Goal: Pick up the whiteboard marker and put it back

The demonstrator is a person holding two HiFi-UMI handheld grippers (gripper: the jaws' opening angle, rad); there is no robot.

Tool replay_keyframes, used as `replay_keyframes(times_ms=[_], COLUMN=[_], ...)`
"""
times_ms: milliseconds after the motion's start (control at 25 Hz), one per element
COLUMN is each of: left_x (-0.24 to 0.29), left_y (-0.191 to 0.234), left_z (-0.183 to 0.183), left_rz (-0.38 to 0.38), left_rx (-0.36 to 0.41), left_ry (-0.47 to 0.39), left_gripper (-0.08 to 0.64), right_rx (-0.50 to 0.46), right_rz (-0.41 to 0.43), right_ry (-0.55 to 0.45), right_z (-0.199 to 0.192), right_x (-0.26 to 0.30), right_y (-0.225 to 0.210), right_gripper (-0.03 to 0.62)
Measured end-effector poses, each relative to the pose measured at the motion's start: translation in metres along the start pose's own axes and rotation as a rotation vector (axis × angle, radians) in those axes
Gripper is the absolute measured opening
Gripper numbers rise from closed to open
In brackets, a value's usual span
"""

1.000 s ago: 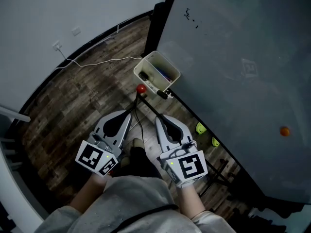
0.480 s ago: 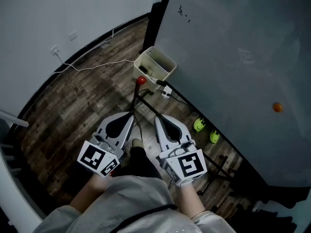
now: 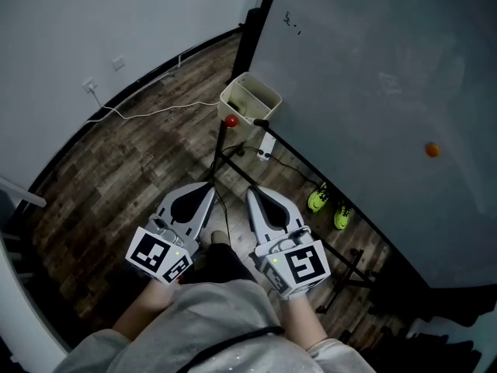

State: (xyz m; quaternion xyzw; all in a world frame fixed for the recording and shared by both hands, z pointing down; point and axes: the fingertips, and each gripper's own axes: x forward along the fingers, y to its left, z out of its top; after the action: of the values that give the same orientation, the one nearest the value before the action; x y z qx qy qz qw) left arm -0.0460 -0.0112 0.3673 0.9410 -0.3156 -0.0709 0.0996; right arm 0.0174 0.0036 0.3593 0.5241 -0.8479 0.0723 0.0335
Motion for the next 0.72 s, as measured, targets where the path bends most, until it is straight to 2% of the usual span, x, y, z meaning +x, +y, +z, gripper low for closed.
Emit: replay_keyframes(times_ms=[400, 720], left_x=[-0.004, -0.006], left_y=[-0.009, -0.011], left_z=[0.004, 0.006], left_rz=[-0.007, 0.024], left_rx=[0.006, 0.021], left_ry=[-0.018, -0.024], left_gripper=[0.014, 0.014], right_rx=[-0.03, -0.037], right_rz=[0.012, 0.019], right_ry=[-0.002, 0.002], right_z=[0.002, 0.0], right_x=[-0.004, -0.009], right_y=[0.012, 0.012], right_gripper=[0.019, 0.018])
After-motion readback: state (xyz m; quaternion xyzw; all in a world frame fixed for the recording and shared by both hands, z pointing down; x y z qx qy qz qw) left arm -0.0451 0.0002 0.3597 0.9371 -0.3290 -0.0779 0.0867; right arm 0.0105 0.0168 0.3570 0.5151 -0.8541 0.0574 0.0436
